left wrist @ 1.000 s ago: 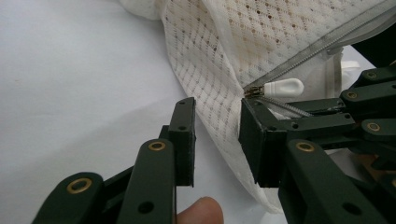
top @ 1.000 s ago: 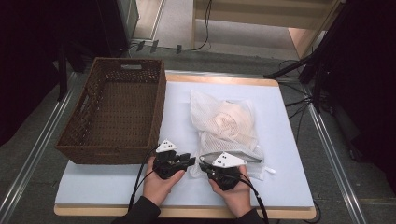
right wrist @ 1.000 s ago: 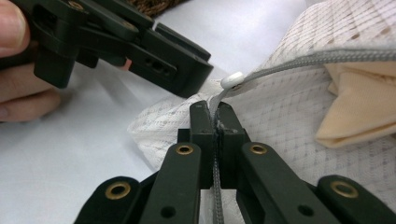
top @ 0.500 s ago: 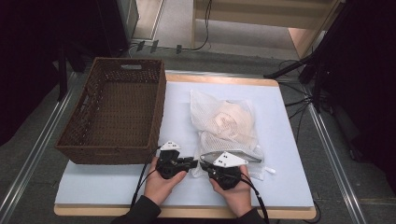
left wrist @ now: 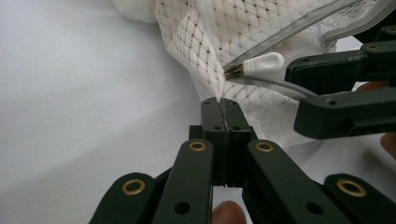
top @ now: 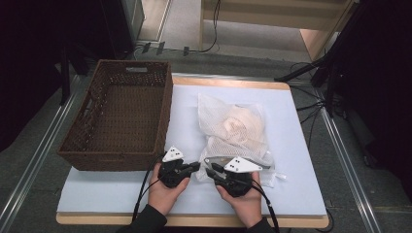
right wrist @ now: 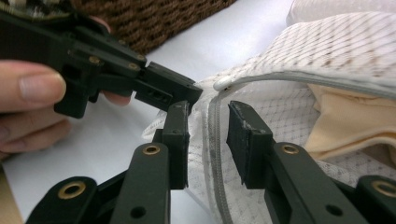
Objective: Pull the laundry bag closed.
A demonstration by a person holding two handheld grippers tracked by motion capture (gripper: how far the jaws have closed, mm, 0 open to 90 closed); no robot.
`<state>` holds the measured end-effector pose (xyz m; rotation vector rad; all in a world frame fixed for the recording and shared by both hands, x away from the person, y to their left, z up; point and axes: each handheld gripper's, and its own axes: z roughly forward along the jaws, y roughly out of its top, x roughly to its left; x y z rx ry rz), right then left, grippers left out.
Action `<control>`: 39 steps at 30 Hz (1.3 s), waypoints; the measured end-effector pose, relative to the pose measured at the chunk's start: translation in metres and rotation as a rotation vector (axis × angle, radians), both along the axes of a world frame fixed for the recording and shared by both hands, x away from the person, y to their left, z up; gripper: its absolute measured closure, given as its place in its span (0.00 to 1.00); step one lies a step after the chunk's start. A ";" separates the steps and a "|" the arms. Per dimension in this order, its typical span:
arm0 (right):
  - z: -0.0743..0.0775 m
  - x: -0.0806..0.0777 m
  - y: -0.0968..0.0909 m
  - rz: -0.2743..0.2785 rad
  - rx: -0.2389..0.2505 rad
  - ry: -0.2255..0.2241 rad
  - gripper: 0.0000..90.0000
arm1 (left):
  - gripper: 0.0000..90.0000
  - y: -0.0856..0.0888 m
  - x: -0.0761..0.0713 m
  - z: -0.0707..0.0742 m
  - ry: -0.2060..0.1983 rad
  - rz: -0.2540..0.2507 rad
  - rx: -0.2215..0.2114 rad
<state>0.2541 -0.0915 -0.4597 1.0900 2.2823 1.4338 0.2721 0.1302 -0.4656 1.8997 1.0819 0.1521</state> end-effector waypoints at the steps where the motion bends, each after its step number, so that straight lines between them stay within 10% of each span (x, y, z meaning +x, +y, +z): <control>1: 0.001 0.000 0.000 -0.005 0.008 0.009 0.77 | 1.00 0.000 -0.001 0.000 -0.007 -0.001 0.007; 12: 0.013 0.004 0.002 -0.015 0.069 -0.045 0.71 | 1.00 -0.006 -0.012 -0.001 -0.077 -0.018 0.080; 20: -0.006 0.016 0.006 0.002 0.061 0.082 0.89 | 1.00 -0.003 -0.016 -0.001 -0.096 -0.023 0.073; 29: -0.005 0.016 -0.003 0.027 0.092 0.074 0.96 | 1.00 -0.002 -0.014 -0.001 -0.085 -0.028 0.071; 39: -0.005 0.013 -0.005 0.045 0.111 0.056 0.97 | 0.77 -0.011 -0.001 -0.002 -0.057 -0.051 0.012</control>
